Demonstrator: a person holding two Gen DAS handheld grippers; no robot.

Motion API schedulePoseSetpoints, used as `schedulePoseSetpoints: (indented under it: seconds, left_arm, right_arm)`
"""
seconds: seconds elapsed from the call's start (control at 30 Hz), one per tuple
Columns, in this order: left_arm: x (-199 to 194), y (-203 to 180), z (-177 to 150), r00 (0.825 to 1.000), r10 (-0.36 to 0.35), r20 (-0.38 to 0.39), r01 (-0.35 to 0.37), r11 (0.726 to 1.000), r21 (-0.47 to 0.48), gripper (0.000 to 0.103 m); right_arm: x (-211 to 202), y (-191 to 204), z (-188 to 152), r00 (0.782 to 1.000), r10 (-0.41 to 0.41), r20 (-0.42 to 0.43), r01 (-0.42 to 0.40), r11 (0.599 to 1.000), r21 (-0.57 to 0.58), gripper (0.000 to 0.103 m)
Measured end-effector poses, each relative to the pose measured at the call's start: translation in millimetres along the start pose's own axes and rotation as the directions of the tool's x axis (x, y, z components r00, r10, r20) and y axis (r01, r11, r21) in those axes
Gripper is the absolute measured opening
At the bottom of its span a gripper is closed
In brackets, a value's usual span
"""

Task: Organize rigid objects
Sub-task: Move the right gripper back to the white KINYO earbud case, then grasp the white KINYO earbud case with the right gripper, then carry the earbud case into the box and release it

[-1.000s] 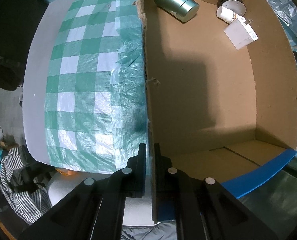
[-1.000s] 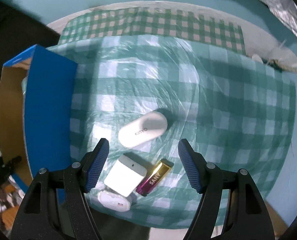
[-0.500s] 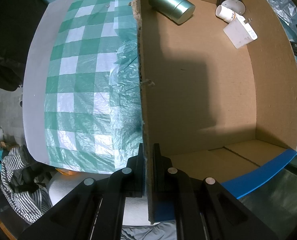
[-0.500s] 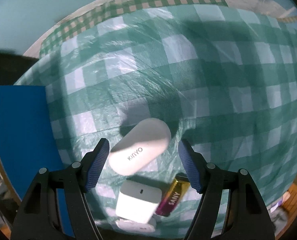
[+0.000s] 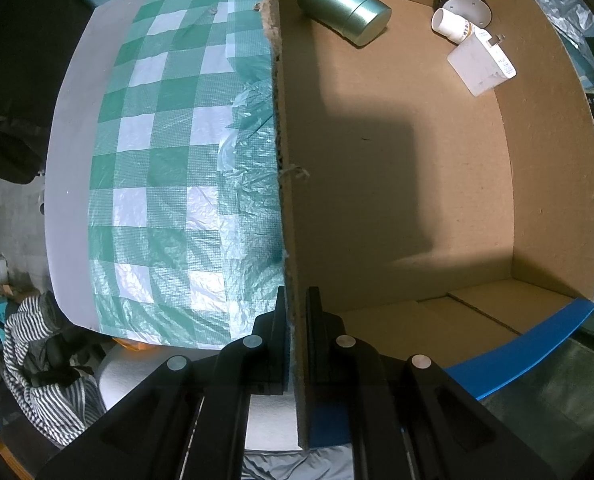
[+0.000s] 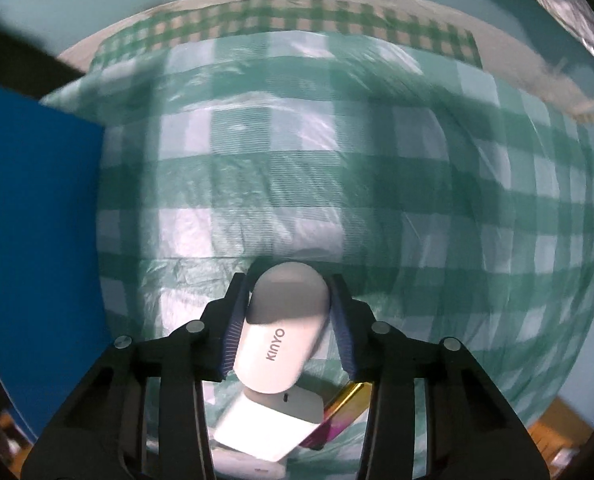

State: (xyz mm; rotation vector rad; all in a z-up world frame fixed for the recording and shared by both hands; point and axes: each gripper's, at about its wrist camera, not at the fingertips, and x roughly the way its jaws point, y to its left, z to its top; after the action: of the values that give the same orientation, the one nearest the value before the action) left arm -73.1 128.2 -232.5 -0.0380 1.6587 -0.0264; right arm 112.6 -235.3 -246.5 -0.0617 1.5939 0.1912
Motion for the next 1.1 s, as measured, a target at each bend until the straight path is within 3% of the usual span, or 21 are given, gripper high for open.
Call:
schedulePoseSetpoints:
  seconds: [0.43, 0.53, 1.1]
  left_arm:
    - [-1, 0, 1, 1.0, 0.001, 0.0, -0.001, 1.0, 0.012, 0.008]
    - [-2, -1, 0, 1.0, 0.002, 0.0, -0.002, 1.0, 0.013, 0.008]
    - [-4, -1, -6, 1.0, -0.005, 0.019, 0.005, 0.999, 0.038, 0.008]
  right_arm:
    - [6, 7, -14, 1.0, -0.014, -0.023, 0.014, 1.0, -0.005, 0.045]
    - [5, 12, -17, 0.999, -0.034, -0.015, 0.033, 0.999, -0.024, 0.037]
    - [-38, 35, -28, 1.0, 0.001, 0.008, 0.001, 0.98, -0.198, 0.037]
